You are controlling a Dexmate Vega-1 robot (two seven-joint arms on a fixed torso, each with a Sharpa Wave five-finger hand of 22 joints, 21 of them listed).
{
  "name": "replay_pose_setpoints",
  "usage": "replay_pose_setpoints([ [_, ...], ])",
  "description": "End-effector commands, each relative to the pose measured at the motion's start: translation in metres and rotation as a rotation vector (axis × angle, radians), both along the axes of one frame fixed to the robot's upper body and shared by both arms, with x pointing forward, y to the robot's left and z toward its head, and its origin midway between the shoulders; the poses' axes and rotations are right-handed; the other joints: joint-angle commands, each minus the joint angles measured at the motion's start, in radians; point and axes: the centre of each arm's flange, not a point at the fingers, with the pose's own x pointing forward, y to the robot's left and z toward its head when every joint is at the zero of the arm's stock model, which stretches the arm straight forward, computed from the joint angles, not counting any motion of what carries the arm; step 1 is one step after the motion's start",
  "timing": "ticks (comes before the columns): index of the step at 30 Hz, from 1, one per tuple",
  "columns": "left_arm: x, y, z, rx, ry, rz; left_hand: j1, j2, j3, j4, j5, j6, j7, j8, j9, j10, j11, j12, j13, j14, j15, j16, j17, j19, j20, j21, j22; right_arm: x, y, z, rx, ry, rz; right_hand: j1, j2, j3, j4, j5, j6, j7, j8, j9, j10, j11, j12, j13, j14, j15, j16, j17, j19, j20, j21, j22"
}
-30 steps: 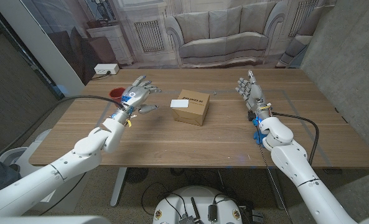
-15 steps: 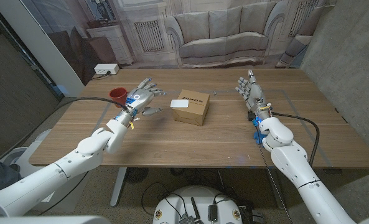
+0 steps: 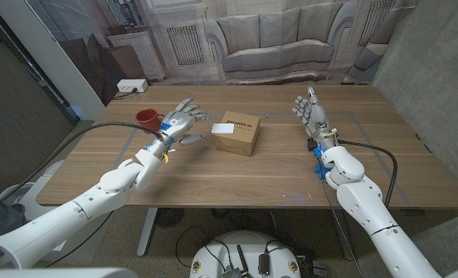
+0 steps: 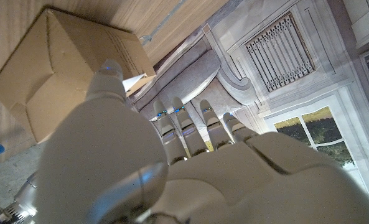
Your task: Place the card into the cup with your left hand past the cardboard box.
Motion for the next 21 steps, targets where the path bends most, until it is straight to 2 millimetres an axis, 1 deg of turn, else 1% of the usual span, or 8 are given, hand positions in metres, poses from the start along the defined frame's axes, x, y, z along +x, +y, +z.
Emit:
replay_pose_setpoints([
  [1, 0.0082, -0.0062, -0.0013, 0.016, -0.020, -0.023, 0.001, 0.011, 0.000, 0.004, -0.004, 0.016, -0.001, 0.012, 0.006, 0.012, -0.002, 0.001, 0.003, 0.012, -0.155, 0.008, 0.002, 0.007, -0.003, 0.004, 0.002, -0.0023, -0.0045, -0.0046, 0.012, 0.012, -0.005, 0.000, 0.005, -0.002, 0.000, 0.002, 0.013, -0.002, 0.003, 0.004, 0.009, -0.001, 0.005, 0.003, 0.009, 0.001, 0.005, 0.004, 0.007, -0.006, -0.005, 0.001],
  [8, 0.0123, -0.0111, -0.0024, 0.029, -0.023, -0.029, 0.006, 0.016, 0.000, 0.006, -0.007, 0.026, -0.001, 0.015, 0.007, 0.020, -0.002, 0.002, 0.004, 0.018, -0.156, 0.009, 0.002, 0.012, -0.004, 0.004, 0.003, -0.0013, -0.0058, -0.0054, 0.011, 0.011, -0.003, -0.001, 0.005, -0.002, 0.000, 0.002, 0.014, -0.003, 0.004, 0.004, 0.009, 0.000, 0.005, 0.003, 0.010, 0.002, 0.005, 0.004, 0.007, -0.006, -0.005, 0.001],
  [11, 0.0147, -0.0128, -0.0041, 0.028, -0.024, -0.038, 0.015, 0.024, 0.002, 0.005, -0.010, 0.042, -0.001, 0.020, 0.009, 0.031, -0.003, 0.004, 0.004, 0.027, -0.158, 0.010, 0.002, 0.015, 0.000, 0.003, 0.003, -0.0001, -0.0057, -0.0055, 0.014, 0.013, 0.000, -0.001, 0.005, -0.003, 0.000, 0.002, 0.014, -0.003, 0.003, 0.004, 0.009, -0.001, 0.005, 0.003, 0.009, 0.001, 0.004, 0.004, 0.007, -0.006, -0.006, 0.001],
  [18, 0.0158, -0.0148, -0.0074, 0.023, -0.045, -0.054, 0.045, 0.041, 0.008, 0.001, -0.024, 0.096, -0.001, 0.037, 0.011, 0.074, -0.003, 0.011, 0.005, 0.051, -0.158, 0.011, 0.002, 0.030, -0.010, 0.003, 0.002, 0.0011, -0.0060, -0.0038, 0.013, 0.010, 0.000, -0.001, 0.005, -0.003, 0.000, 0.002, 0.013, -0.003, 0.003, 0.004, 0.009, 0.000, 0.005, 0.003, 0.009, 0.001, 0.004, 0.004, 0.008, -0.006, -0.006, 0.001],
  [21, 0.0160, -0.0148, -0.0089, 0.020, -0.053, -0.055, 0.050, 0.042, 0.009, 0.000, -0.026, 0.103, -0.001, 0.039, 0.011, 0.080, -0.003, 0.011, 0.005, 0.053, -0.158, 0.010, 0.001, 0.032, -0.013, 0.003, 0.002, 0.0012, -0.0060, -0.0035, 0.011, 0.008, 0.001, -0.001, 0.006, -0.004, 0.000, 0.002, 0.013, -0.003, 0.003, 0.004, 0.009, -0.001, 0.005, 0.003, 0.009, 0.001, 0.004, 0.004, 0.008, -0.006, -0.006, 0.001],
])
